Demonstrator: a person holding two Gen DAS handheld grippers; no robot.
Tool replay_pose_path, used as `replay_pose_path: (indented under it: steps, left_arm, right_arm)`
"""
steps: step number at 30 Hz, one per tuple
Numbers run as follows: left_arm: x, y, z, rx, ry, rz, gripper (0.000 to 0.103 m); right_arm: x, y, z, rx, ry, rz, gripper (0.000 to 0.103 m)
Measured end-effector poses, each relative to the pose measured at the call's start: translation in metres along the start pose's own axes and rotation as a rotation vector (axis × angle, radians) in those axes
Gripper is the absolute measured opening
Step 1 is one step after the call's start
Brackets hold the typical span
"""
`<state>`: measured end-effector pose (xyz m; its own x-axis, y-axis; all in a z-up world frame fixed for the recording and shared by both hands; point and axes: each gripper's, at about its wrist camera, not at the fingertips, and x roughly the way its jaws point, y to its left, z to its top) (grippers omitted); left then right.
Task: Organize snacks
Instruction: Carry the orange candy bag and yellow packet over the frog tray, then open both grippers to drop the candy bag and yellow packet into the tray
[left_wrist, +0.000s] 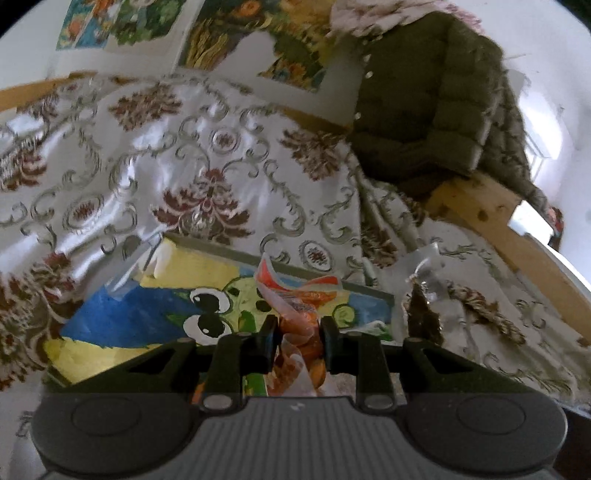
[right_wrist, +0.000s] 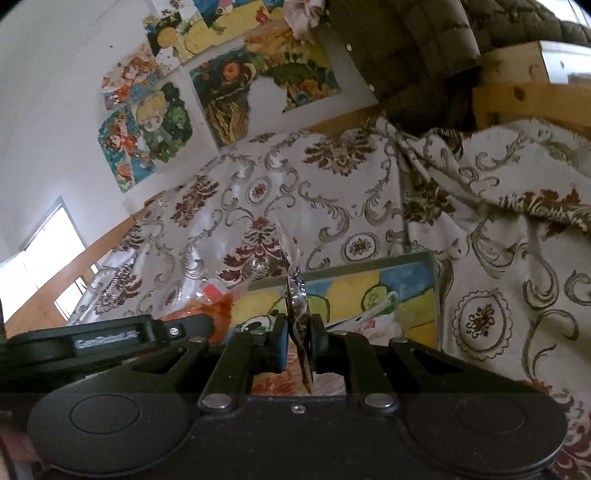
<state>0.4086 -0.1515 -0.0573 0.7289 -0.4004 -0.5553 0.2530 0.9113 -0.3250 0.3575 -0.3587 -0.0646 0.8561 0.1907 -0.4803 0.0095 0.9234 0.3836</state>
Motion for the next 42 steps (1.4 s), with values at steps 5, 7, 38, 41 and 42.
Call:
replay_pose_path:
  steps: [5, 7, 38, 41, 42]
  left_arm:
    - [0.024, 0.005, -0.003, -0.022, 0.026, 0.026, 0.027]
    - [0.028, 0.006, -0.004, -0.02, 0.031, 0.034, 0.027]
    - [0.01, 0.013, -0.004, -0.039, 0.054, 0.118, 0.053]
    - [-0.004, 0.01, 0.001, -0.028, 0.032, 0.139, 0.064]
    - [-0.01, 0.01, 0.003, -0.026, 0.024, 0.145, 0.067]
  right_arm:
    - [0.018, -0.005, -0.002, 0.006, 0.02, -0.01, 0.012]
    - [0.025, -0.004, -0.002, -0.002, 0.028, -0.014, 0.012]
    - [0.027, 0.006, -0.006, -0.028, 0.068, -0.079, 0.052]
    - [0.016, 0.008, -0.001, -0.007, 0.048, -0.074, 0.062]
    - [0.011, 0.009, 0.0, 0.002, 0.043, -0.073, 0.07]
